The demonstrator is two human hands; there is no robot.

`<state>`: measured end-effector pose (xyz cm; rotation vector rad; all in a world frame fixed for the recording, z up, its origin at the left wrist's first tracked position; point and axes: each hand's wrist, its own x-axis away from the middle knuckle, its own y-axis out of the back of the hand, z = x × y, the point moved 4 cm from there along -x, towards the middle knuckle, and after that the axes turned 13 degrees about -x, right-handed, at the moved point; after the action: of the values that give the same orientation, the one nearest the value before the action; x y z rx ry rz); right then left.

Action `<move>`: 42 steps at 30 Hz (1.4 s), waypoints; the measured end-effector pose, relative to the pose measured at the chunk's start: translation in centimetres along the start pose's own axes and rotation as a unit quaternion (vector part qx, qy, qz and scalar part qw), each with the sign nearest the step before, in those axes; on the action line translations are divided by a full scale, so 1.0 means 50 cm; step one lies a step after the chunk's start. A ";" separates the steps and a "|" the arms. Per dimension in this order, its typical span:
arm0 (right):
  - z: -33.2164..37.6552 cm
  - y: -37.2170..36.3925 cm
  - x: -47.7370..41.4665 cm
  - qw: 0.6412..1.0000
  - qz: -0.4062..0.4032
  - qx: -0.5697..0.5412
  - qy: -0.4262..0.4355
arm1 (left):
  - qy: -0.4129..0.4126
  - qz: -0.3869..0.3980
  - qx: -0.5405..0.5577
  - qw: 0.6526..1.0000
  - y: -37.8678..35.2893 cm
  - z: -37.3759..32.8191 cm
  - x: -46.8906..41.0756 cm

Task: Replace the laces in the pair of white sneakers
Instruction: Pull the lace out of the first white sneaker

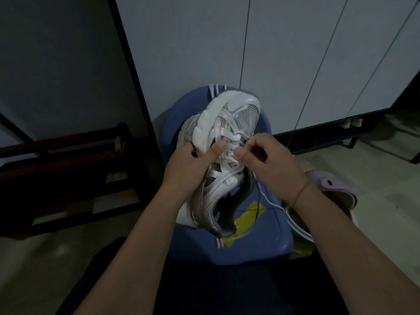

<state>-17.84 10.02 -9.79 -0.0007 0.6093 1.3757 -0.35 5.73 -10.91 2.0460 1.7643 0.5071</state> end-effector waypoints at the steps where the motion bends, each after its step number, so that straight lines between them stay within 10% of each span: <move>1: 0.008 -0.001 -0.001 0.998 -0.019 0.056 0.033 | -0.003 -0.009 -0.018 1.000 0.000 -0.003 0.002; 5: 0.027 -0.006 -0.008 0.991 -0.027 0.087 0.098 | -0.016 -0.013 -0.029 0.999 0.004 -0.004 0.003; 10: -0.007 0.036 -0.009 0.960 -0.124 -0.249 -0.024 | 0.007 0.014 0.067 0.998 0.007 0.005 -0.001; 21: 0.026 -0.012 -0.003 0.987 -0.029 0.104 0.119 | 0.002 0.004 0.002 1.000 -0.004 0.005 -0.002; 28: -0.025 0.084 -0.007 0.958 -0.229 -0.165 -0.046 | 0.010 0.005 0.074 0.997 0.014 0.011 -0.006; 42: 0.022 -0.004 -0.007 0.994 -0.040 0.048 0.087 | 0.001 0.008 0.033 0.999 -0.002 0.018 -0.012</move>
<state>-17.21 10.04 -8.78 -0.0671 0.8132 1.2755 -0.06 5.12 -11.73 2.1064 1.7901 0.4621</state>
